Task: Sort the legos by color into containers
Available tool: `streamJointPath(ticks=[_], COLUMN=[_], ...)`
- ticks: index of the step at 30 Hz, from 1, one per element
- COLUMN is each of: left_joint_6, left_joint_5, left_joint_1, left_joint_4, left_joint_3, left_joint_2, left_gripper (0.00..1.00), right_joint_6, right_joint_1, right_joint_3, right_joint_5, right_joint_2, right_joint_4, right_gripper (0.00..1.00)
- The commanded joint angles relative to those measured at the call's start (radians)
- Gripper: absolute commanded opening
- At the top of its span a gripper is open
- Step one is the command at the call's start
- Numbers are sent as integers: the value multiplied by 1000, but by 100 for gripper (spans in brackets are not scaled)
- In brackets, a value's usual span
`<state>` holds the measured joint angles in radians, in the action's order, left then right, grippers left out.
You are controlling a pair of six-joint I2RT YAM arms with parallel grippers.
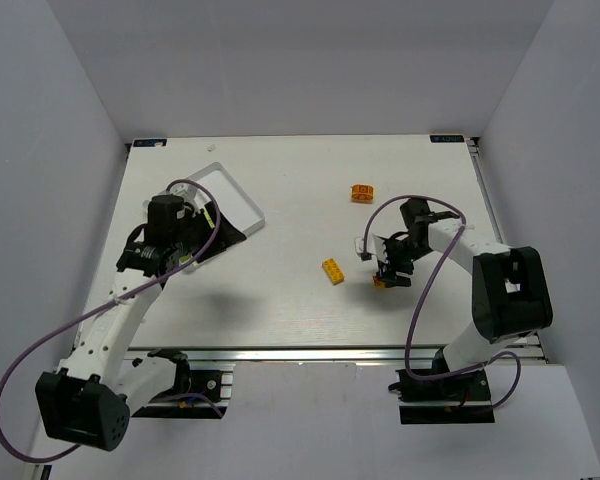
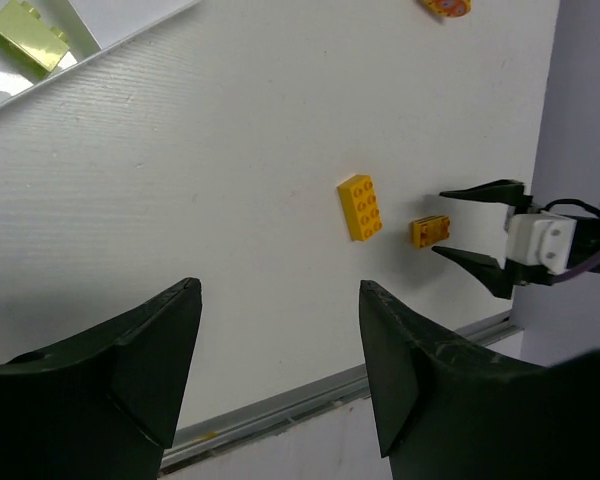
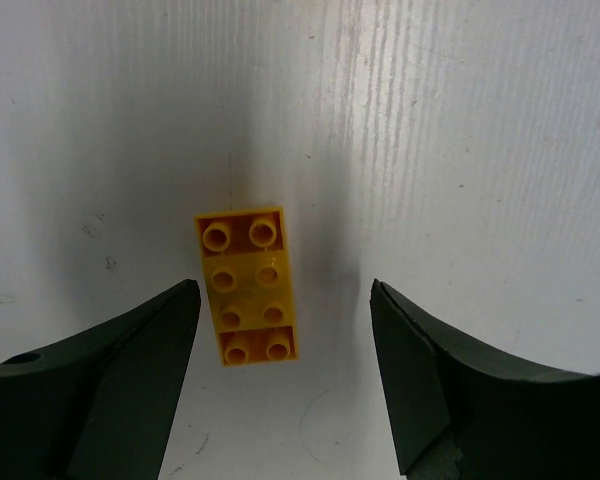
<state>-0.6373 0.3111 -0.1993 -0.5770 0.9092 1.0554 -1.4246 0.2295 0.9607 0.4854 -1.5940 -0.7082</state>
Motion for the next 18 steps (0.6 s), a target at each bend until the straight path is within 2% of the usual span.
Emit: streamJointPath(ticks=[1, 5, 8, 9, 12, 15, 18], left_joint_6=[-56, -67, -64, -64, -78, -101, -125], left_joint_5=[-27, -58, -73, -73, -84, -89, -98], left_joint_1=[5, 5, 5, 5, 5, 5, 5], left_joint_4=[-14, -47, -72, -73, -81, -96, -110], left_joint_3=[-26, -27, -26, -27, -35, -41, -52], left_joint_2=[-84, -135, -150, -152, -179, -213, -265], left_gripper=[74, 74, 74, 74, 74, 74, 74], right_joint_6=[-4, 3, 1, 4, 21, 74, 215], right_joint_1=[24, 36, 45, 48, 54, 88, 148], right_joint_3=[-19, -23, -23, -20, 10, 120, 326], right_joint_5=[-47, -71, -87, -85, -65, 7, 111], right_joint_2=[-18, -38, -50, -50, -50, -60, -104], right_joint_4=[64, 79, 75, 75, 38, -46, -92], right_gripper=[74, 67, 49, 36, 17, 5, 0])
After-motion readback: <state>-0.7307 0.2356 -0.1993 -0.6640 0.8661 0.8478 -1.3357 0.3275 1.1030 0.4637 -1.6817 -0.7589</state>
